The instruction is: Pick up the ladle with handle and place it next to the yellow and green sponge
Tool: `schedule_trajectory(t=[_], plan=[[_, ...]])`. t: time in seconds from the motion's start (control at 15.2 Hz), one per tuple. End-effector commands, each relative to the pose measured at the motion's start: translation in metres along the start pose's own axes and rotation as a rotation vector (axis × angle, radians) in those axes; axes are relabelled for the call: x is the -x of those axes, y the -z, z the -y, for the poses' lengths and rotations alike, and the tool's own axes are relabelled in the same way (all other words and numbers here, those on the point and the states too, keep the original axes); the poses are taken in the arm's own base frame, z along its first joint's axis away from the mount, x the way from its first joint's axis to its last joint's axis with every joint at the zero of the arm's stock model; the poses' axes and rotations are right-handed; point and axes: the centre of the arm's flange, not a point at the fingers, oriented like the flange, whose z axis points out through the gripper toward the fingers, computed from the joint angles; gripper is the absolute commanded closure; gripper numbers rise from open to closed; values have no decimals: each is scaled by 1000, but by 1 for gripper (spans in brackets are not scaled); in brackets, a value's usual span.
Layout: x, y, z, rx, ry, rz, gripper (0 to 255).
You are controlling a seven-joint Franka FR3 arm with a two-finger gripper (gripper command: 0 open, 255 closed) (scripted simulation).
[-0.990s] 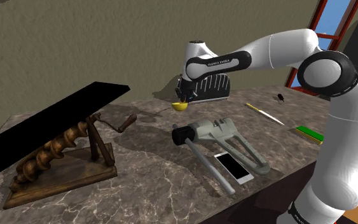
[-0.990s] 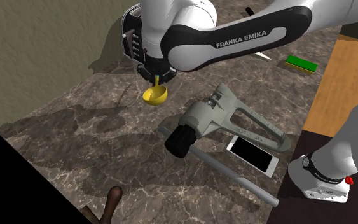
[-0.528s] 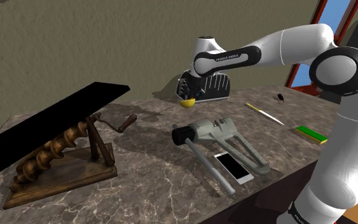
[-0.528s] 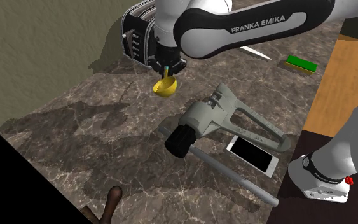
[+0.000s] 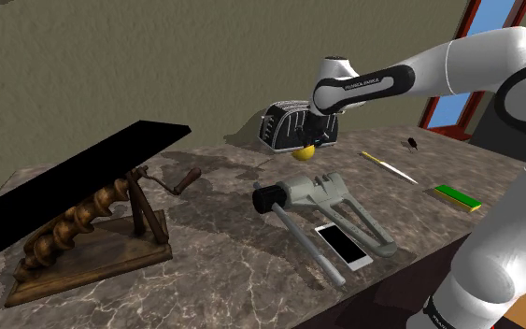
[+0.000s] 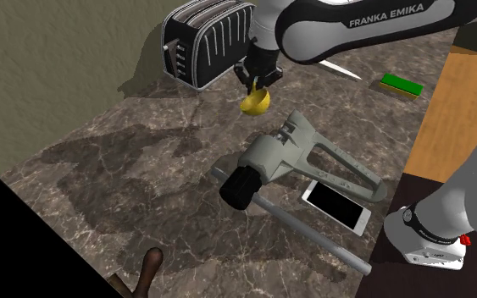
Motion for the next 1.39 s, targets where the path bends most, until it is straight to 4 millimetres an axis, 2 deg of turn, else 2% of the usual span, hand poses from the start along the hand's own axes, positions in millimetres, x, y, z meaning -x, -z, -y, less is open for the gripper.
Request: schedule_trajectory(t=[0.0,1.32], plan=[[-12,2,-23,0,1,0,255],[-142,15,-253,0,1,0,255]])
